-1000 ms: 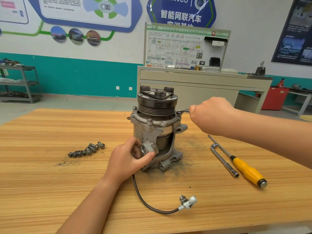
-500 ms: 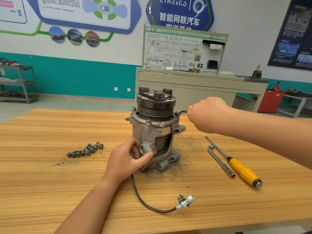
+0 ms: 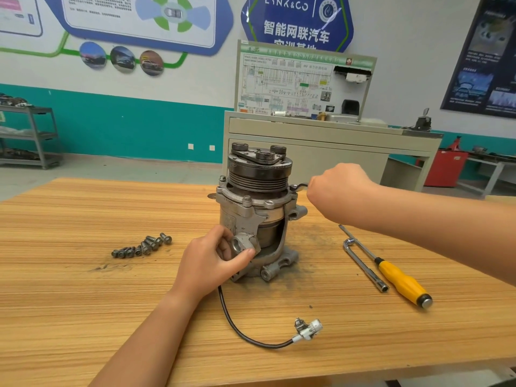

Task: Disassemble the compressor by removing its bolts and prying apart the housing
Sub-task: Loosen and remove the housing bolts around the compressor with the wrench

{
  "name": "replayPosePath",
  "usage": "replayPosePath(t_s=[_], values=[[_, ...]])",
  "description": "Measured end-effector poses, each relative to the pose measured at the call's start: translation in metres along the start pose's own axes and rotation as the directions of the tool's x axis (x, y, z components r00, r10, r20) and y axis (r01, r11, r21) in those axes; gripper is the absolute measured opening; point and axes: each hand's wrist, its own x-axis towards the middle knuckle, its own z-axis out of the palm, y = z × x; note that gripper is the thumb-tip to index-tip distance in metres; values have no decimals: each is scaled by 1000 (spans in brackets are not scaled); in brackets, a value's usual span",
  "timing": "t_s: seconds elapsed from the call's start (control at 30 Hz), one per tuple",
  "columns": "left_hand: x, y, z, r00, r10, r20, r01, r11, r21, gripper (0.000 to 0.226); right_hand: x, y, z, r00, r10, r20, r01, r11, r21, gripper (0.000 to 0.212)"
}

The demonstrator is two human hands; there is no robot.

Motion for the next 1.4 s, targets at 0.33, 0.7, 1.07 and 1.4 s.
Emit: replayPosePath(t_s=[0.33, 0.7, 1.07, 1.4], values=[[1, 0, -1, 1000, 3, 10, -3, 1000, -2, 29, 23, 25, 39, 994, -16, -112, 20, 999, 41, 7], [2, -3, -1, 999, -31, 6, 32, 995, -98, 44, 93, 6, 87, 849, 109, -517, 99, 928, 359, 35], [3, 5, -4, 992, -125, 7, 124, 967, -222, 20, 35, 10, 91, 821, 552, -148, 21, 230, 973, 24], [1, 11, -8, 986, -163, 39, 168, 948, -270, 13, -6, 5, 73, 929, 264, -258, -64, 803, 592, 19]])
